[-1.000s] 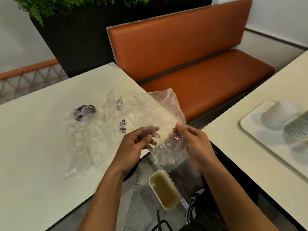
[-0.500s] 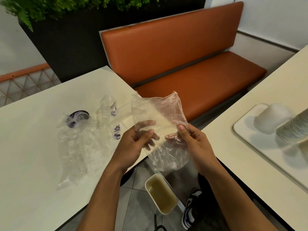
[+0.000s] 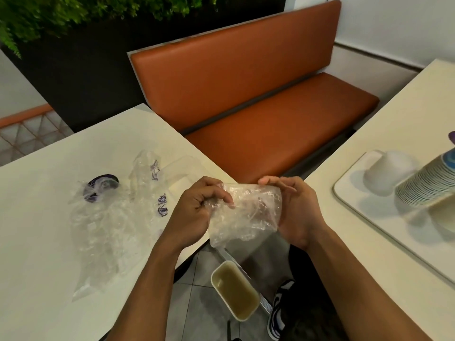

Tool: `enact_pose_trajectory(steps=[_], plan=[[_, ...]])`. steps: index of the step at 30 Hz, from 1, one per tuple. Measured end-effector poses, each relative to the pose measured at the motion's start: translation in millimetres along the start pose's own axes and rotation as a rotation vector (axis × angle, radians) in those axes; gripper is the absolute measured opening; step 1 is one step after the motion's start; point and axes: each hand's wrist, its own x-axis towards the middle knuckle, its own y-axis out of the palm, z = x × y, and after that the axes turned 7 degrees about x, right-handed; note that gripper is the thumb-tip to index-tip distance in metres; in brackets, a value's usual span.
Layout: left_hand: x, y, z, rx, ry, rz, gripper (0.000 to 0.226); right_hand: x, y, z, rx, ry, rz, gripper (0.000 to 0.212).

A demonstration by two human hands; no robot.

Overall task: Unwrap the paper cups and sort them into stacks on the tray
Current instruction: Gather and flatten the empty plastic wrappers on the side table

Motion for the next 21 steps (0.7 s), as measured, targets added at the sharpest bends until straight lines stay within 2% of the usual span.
enact_pose_trajectory(steps=[4, 6, 8, 11, 14, 15, 19, 21], plan=[[4, 3, -1, 0.044, -0.007, 0.032, 0.048, 4, -2, -1, -0.257, 0.082, 0.001, 0.056], [6, 4, -2, 0.022, 0.025, 0.024, 0.044, 1, -4, -1, -0.378, 0.085, 0.032, 0.051], [6, 4, -5, -0.016, 0.037, 0.018, 0.041, -2, -8, 3, -0.386, 0.038, 0.024, 0.045], [5, 5, -8, -0.204, -0.048, 0.016, 0.041, -6, -15, 16, -0.351, -0.079, 0.01, 0.041], [9, 15, -9, -0.512, -0.163, 0.039, 0.06, -6, -24, 30, -0.368, -0.18, -0.022, 0.036], [14, 21, -12, -0.547, -0.203, 0.04, 0.064, -6, -27, 36, -0.391, -0.208, -0.031, 0.032], [30, 47, -28, -0.37, -0.288, 0.099, 0.075, -11, -35, 58, -0.461, -0.28, -0.057, 0.029], [38, 60, -37, -0.309, -0.289, 0.156, 0.067, -14, -42, 69, -0.456, -0.28, -0.058, 0.032]])
